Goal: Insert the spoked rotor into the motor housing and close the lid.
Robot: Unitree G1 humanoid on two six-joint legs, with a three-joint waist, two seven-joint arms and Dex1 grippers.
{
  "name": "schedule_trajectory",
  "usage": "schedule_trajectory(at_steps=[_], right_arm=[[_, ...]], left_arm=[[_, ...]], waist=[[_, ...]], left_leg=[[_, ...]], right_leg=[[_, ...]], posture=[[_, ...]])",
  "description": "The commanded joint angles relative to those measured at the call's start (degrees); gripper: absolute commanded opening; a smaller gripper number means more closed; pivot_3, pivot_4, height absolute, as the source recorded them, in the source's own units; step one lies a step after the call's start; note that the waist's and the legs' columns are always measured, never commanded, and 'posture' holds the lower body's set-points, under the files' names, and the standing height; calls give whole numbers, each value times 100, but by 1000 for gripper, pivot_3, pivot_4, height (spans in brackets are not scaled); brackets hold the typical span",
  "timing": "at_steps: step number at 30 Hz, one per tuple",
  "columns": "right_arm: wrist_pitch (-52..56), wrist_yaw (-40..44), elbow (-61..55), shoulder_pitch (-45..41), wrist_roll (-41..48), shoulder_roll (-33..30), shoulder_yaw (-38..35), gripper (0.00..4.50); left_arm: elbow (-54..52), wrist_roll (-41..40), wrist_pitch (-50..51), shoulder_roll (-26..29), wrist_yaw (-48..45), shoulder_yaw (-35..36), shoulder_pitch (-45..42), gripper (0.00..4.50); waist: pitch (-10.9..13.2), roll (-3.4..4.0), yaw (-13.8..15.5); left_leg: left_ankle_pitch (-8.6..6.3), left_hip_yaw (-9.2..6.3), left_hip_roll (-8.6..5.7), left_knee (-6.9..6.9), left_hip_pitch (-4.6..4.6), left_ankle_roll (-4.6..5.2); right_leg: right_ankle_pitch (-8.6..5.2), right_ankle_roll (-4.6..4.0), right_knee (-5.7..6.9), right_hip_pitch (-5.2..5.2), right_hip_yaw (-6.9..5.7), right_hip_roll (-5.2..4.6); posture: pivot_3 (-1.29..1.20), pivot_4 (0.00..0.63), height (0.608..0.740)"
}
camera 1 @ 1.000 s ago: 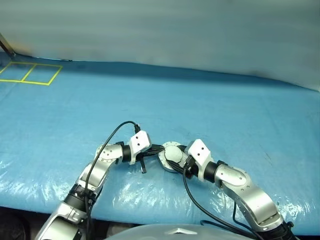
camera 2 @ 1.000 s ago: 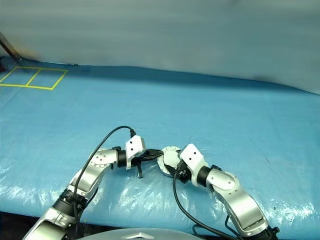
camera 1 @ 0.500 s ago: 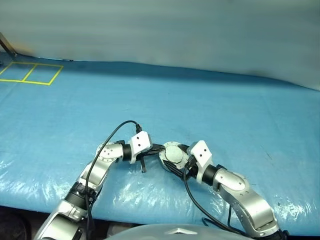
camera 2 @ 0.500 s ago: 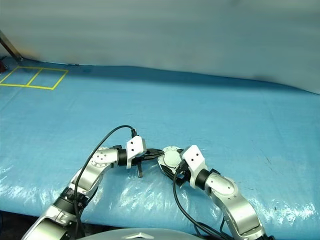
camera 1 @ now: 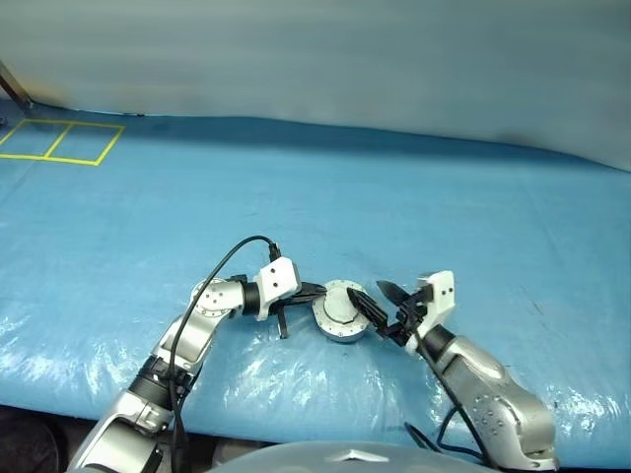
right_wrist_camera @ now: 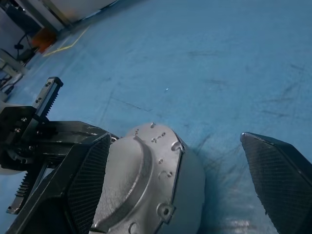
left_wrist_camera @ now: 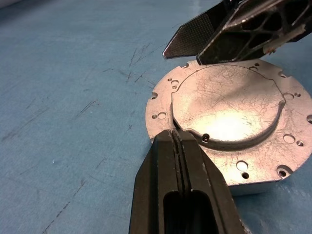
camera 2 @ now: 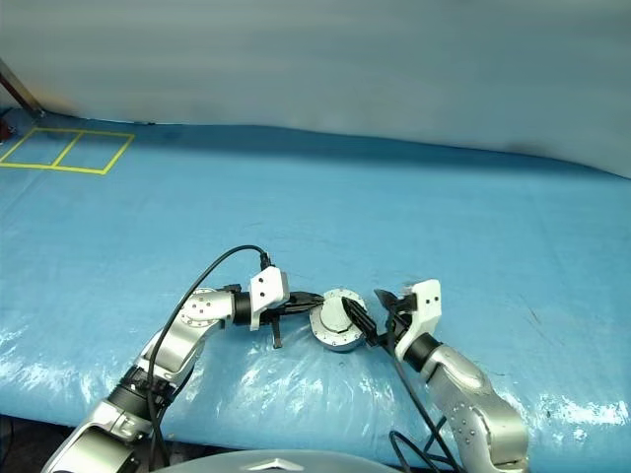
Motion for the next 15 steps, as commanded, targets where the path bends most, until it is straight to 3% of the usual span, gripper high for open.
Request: schedule_trajectory(at_steps=[1, 7, 15], right_arm=[[603, -217, 128, 100, 1191, 128, -581, 4490], [1067, -489, 544, 291, 2033, 278, -826, 4490], [1175, -488, 630, 288, 2475, 395, -602, 4490]], left_arm=[[194, 245, 115, 33, -58, -270, 151, 0], [186, 265, 108, 48, -38, -251, 167, 0], [164, 288, 91, 59, -19, -228, 176, 0]], waist=[[2, 4, -4], [3, 12, -11], [3, 13, -20]], left_leg=[[0, 0, 0, 0, 0, 1], [-1, 2, 1, 0, 1, 2], [-1, 4, 1, 1, 2, 2]], right_leg=[[0, 0, 0, 0, 0, 0], [-3, -3, 3, 0, 0, 1], [-2, -1, 4, 0, 0, 2]], posture=[[0, 150, 740], [0, 150, 740], [0, 150, 740]])
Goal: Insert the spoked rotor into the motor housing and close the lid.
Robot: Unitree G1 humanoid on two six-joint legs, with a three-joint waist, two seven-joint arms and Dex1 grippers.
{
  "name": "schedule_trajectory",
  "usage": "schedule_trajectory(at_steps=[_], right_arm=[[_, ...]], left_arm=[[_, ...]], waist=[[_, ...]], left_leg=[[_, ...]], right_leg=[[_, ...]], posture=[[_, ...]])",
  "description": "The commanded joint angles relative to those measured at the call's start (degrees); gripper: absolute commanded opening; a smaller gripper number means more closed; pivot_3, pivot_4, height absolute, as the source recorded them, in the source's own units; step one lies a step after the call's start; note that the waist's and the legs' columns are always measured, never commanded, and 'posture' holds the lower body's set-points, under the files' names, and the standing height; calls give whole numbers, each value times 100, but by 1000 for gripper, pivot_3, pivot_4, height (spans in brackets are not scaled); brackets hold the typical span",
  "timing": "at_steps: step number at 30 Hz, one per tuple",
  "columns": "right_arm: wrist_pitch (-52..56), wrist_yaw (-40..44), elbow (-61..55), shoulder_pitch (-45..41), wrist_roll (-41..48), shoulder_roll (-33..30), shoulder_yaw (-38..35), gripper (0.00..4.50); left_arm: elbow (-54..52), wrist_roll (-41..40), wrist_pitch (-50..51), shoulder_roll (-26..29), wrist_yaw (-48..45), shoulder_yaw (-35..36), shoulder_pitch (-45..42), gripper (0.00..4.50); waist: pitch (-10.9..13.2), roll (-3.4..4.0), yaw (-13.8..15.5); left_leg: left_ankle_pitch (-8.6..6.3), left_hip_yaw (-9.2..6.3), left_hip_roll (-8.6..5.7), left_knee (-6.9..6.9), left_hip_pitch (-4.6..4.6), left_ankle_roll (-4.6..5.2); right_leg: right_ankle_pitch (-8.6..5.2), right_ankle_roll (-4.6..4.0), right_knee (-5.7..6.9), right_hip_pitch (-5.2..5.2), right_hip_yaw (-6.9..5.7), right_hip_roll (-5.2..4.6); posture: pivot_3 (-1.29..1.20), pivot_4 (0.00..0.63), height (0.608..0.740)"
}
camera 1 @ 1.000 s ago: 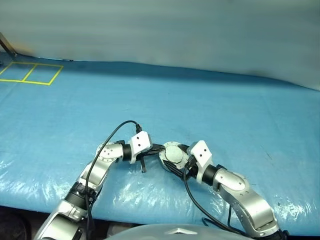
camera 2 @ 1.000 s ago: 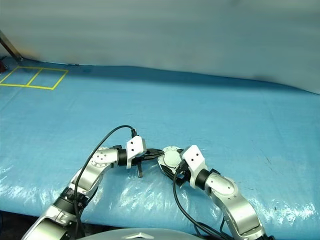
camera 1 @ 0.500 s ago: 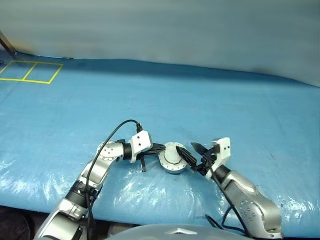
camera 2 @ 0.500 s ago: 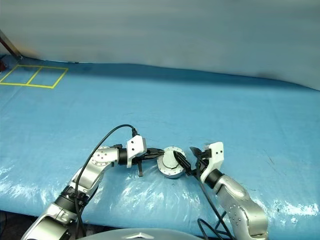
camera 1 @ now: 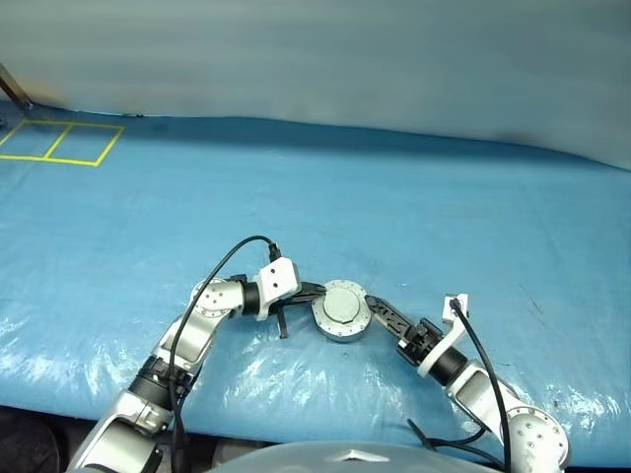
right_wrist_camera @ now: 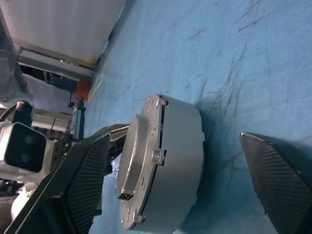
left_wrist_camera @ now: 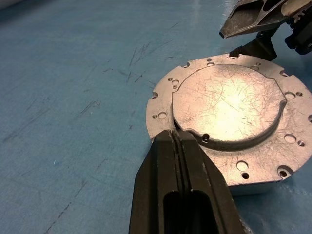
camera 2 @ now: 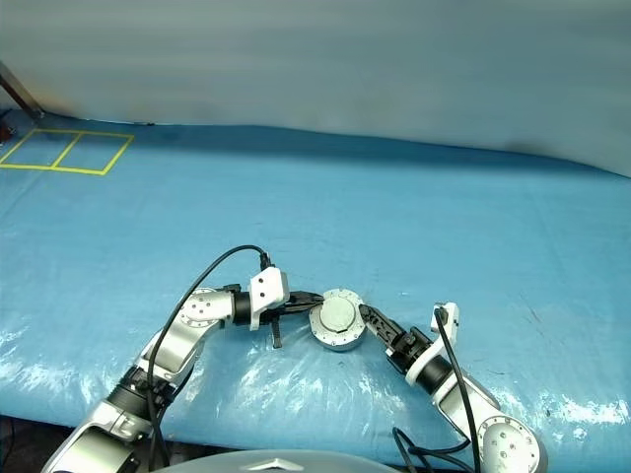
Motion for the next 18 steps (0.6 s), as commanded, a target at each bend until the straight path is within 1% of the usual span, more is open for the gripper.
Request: schedule_trajectory(at_steps=[1, 6, 9, 14, 15, 18], right_arm=[[9, -29, 107, 59, 184, 87, 79, 4490], [-84, -45, 252, 119, 166, 206, 120, 4490], [-182, -36, 264, 114, 144, 283, 166, 3882], [-313, -96, 353, 31, 144, 452, 285, 2159], [-327, -105, 366, -3, 108, 496, 356, 1882], [-364, -152, 429, -66, 28, 609, 519, 1807]], left_arm=[[162, 234, 126, 54, -27, -236, 176, 0], [145, 243, 131, 75, -16, -234, 192, 0], [137, 242, 143, 80, -7, -235, 194, 0], [147, 262, 135, 95, -9, -246, 185, 0], [147, 266, 136, 96, -11, -248, 183, 0], [151, 276, 136, 102, -4, -247, 176, 0]], waist=[[0, 0, 0], [-2, -2, -4], [-2, -1, -7], [-5, 8, -14], [-6, 8, -14], [-7, 9, -19]], left_leg=[[0, 0, 0, 0, 0, 0], [0, 1, 0, 0, 1, 0], [0, 1, 1, 1, 5, 0], [0, 1, 1, 0, 5, 0], [0, 2, 1, 1, 6, 0], [0, 3, 2, 2, 14, 0]], right_leg=[[0, 0, 0, 0, 0, 0], [1, 1, 1, 1, 0, 1], [0, 2, 3, 3, 1, 2], [0, 1, 5, 1, 1, 2], [1, 1, 5, 1, 3, 2], [-8, 16, 6, 5, 3, 2]], posture=[[0, 150, 740], [0, 150, 740], [0, 150, 740], [0, 150, 740], [0, 150, 740], [0, 150, 740]])
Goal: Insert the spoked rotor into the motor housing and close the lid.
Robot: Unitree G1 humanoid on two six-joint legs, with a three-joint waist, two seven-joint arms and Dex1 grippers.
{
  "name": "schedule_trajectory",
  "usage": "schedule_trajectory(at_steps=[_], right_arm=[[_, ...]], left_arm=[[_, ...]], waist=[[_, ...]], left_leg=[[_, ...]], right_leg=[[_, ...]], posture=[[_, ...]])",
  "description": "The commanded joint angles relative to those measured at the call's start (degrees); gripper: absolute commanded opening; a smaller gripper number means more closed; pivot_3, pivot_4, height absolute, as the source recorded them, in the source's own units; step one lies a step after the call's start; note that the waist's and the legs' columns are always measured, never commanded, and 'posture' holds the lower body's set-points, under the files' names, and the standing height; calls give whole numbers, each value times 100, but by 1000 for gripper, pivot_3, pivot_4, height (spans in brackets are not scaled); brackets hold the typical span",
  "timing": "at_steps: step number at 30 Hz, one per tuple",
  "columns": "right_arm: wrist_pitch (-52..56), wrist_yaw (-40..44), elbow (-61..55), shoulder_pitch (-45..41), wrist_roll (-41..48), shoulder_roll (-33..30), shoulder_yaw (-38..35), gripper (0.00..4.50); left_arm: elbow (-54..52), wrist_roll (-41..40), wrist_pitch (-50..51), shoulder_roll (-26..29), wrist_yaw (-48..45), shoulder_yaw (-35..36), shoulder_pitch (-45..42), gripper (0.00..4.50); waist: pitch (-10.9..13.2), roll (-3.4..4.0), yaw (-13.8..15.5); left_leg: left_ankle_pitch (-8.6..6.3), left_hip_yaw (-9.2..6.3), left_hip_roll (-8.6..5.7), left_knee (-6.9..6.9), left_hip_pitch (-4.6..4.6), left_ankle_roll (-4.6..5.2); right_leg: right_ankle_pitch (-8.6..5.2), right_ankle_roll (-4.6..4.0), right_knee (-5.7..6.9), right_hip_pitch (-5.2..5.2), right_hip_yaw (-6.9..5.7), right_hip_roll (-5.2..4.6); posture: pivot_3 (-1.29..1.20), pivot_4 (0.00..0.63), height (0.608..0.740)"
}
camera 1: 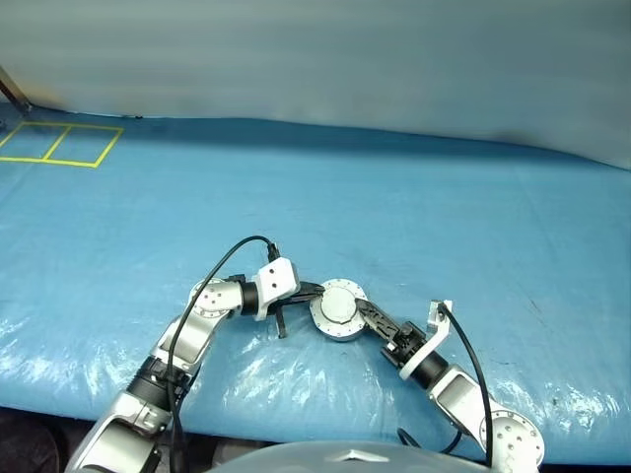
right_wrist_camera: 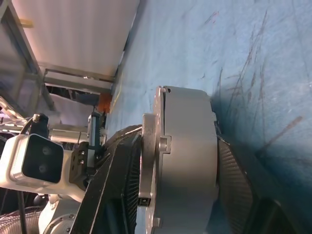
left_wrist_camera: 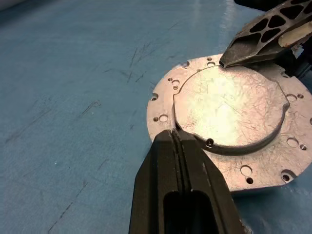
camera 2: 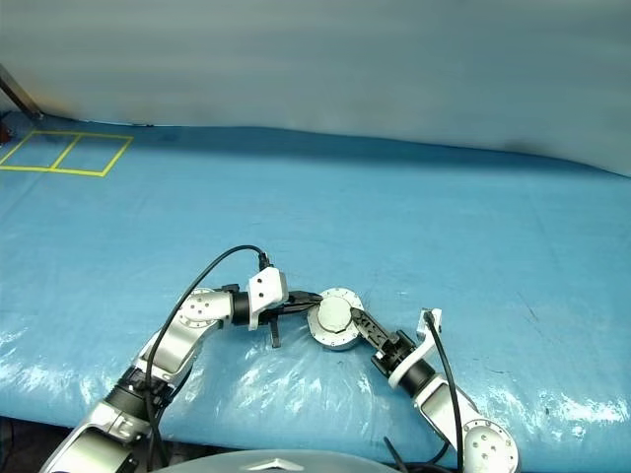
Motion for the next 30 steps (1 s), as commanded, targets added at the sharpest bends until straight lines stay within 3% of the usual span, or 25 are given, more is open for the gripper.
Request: schedule_trajectory(at_steps=[1, 3, 12, 18, 24, 30], right_arm=[[20, -74, 74, -60, -143, 100, 312, 1553], [1, -118, 118, -76, -150, 158, 310, 1218], [-52, -282, 234, -211, -285, 163, 278, 1220], [57, -543, 274, -402, -19, 352, 257, 1220], [4, -636, 376, -584, 421, 585, 81, 1220], [-112, -729, 405, -884, 1018, 743, -141, 1220]], left_arm=[[177, 237, 135, 38, -63, -272, 151, 0], [177, 243, 139, 43, -48, -267, 154, 0], [154, 194, 138, 58, -2, -196, 216, 0], [-400, -618, 287, -152, 158, 591, 353, 0], [-1589, -2101, 1384, -220, 422, 1626, 250, 0], [-1952, -2784, 2213, -263, 835, 2090, 556, 0]], waist=[[-1, 0, -5], [-3, 3, -12], [-7, 2, -41], [2, -6, -111], [52, -36, -138], [61, -27, -151]], left_leg=[[0, 0, 1, 0, 1, 0], [0, 1, 3, -1, 4, 0], [0, 2, 8, 0, 21, 0], [1, 17, 16, 2, 24, 1], [3, 20, 39, 8, -11, 1], [4, 27, 46, 8, -39, 0]], right_leg=[[-7, 11, 1, 1, 0, 2], [-8, 13, 2, 1, 1, 4], [-15, 0, 12, 7, 6, 9], [-15, -2, 33, -4, 19, 13], [-17, -32, 94, -65, 23, 35], [-5, -65, 95, -95, 24, 49]], posture=[[0, 150, 740], [0, 150, 740], [0, 150, 740], [0, 150, 740], [0, 150, 740], [0, 150, 740]])
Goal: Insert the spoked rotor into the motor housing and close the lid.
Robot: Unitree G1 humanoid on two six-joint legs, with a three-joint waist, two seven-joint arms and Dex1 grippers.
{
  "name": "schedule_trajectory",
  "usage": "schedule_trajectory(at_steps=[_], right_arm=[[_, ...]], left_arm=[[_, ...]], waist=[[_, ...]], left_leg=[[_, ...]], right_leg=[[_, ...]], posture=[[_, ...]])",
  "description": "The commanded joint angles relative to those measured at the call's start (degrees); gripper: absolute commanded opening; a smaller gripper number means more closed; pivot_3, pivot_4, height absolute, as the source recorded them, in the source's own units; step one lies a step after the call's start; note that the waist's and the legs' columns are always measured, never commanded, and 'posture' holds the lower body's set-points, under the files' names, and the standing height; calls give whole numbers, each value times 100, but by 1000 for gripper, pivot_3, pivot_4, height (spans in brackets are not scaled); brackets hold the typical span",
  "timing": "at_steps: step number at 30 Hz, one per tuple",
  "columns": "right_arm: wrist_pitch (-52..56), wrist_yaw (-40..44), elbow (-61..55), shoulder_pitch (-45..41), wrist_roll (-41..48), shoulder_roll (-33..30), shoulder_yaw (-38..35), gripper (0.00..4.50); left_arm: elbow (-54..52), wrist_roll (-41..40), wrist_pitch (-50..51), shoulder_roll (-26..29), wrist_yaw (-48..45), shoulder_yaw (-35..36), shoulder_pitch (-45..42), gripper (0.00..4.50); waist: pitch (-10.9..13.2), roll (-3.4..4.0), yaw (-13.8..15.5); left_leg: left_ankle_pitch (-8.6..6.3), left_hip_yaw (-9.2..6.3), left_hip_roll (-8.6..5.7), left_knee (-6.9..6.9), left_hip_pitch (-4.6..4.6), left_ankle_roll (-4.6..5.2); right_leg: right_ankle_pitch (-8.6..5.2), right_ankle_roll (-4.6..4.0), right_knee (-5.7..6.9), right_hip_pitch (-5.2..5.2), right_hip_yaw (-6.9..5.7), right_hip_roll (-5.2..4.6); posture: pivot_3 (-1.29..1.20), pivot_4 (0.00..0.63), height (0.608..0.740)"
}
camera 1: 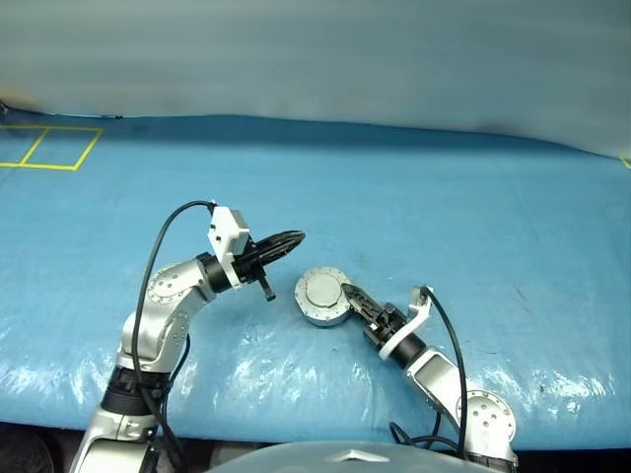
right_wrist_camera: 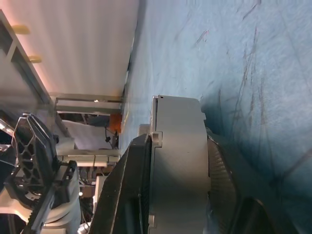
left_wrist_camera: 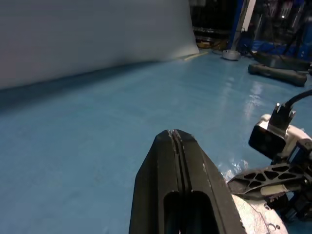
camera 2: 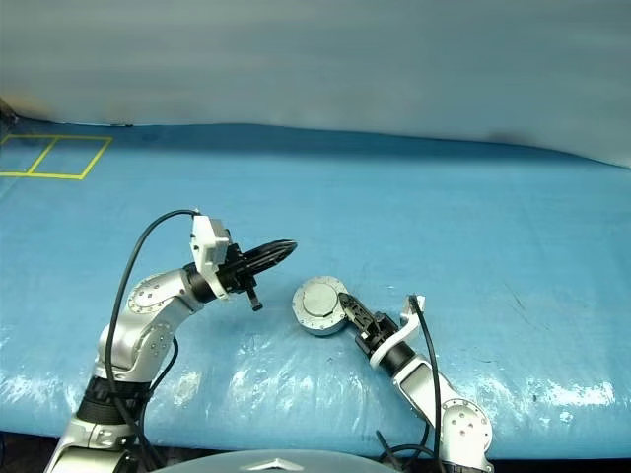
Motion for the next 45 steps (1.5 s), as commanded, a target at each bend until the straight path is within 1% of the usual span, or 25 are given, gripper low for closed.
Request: schedule_trajectory(at_steps=[1, 5, 8, 10, 13, 16, 19, 20, 25, 32, 36, 40, 43, 45], right_arm=[[-188, 14, -137, -297, 541, 193, -154, 1220], [-319, 31, -261, -564, 790, 251, -176, 1220], [-345, -1, -367, -753, 887, 241, -58, 1220], [-350, -15, -413, -845, 974, 242, 7, 1220], [-336, -27, -440, -935, 1059, 206, 96, 1220], [-311, -14, -492, -1001, 1101, 158, 209, 1220], [-234, 29, -544, -1053, 1130, 80, 317, 1220], [-213, 30, -554, -1068, 1127, 52, 347, 1220], [-186, 35, -586, -1145, 1201, -56, 433, 1220], [-164, 19, -639, -1205, 1282, -219, 557, 1220], [-171, 4, -599, -1230, 1307, -265, 607, 1220], [-165, -17, -583, -1242, 1307, -272, 632, 1220], [-182, -71, -567, -1224, 1317, -265, 623, 1220], [-204, -82, -572, -1220, 1291, -264, 617, 1220]], left_arm=[[-244, -486, 496, -45, 276, 300, 240, 0], [-385, -1016, 967, -76, 341, 450, 612, 0], [-392, -1529, 1260, -244, 500, 676, 864, 542], [-364, -1909, 1445, -397, 667, 866, 1005, 1194], [-451, -2314, 1661, -514, 710, 942, 1200, 2176], [-476, -2771, 1807, -739, 835, 1036, 1287, 3267], [-384, -3030, 1971, -882, 1037, 1087, 1355, 4232], [-364, -3079, 2027, -887, 1017, 1058, 1377, 4488], [-349, -3368, 2239, -1046, 1119, 960, 1401, 4488], [-81, -3307, 2181, -1303, 1102, 842, 1184, 4488], [344, -3272, 2069, -1699, 1174, 798, 860, 4488], [565, -3191, 1991, -1906, 1138, 760, 667, 4488], [602, -3105, 2034, -1941, 1120, 658, 638, 4488], [694, -3102, 2008, -1983, 1252, 747, 629, 4488]], waist=[[9, 5, 5], [35, 16, 12], [46, 21, 8], [48, 20, 9], [50, 21, 6], [51, 20, 13], [51, 19, 15], [51, 19, 11], [51, 19, 12], [51, 19, 14], [51, 19, 18], [51, 18, 3], [52, 18, 8], [52, 18, 9]], left_leg=[[0, 2, -1, 2, -4, 0], [0, 6, -2, 10, -28, -1], [0, 12, -1, 9, -29, -1], [0, 12, -1, 9, -29, -1], [0, 13, 0, 9, -30, -1], [0, 16, -1, 11, -30, -1], [1, 17, -3, 16, -31, -1], [1, 18, -3, 16, -31, -2], [1, 21, -3, 17, -31, -2], [1, 24, -4, 22, -31, -3], [1, 25, -5, 27, -32, -3], [1, 27, -6, 33, -32, -3], [1, 26, -6, 33, -33, -3], [1, 26, -6, 33, -33, -3]], right_leg=[[0, 1, 0, -2, 1, -1], [2, 4, 0, -22, 0, -2], [2, 3, 0, -24, -1, -2], [2, 3, 0, -24, -1, -2], [2, 3, 1, -24, -2, -2], [2, 3, 1, -23, -2, -3], [2, 3, 2, -23, -1, -4], [2, 3, 3, -23, -1, -4], [2, 3, 4, -22, -1, -3], [3, 3, 7, -22, -2, -2], [4, 5, 7, -18, -2, -3], [5, 7, 7, -17, -1, -2], [5, 7, 7, -17, -2, -2], [5, 7, 7, -17, -1, -3]], posture=[[0, 150, 740], [0, 150, 740], [0, 150, 740], [0, 150, 740], [0, 150, 740], [0, 150, 740], [0, 150, 740], [0, 150, 740], [0, 150, 740], [0, 150, 740], [0, 150, 740], [0, 150, 740], [0, 150, 740], [0, 150, 740]])
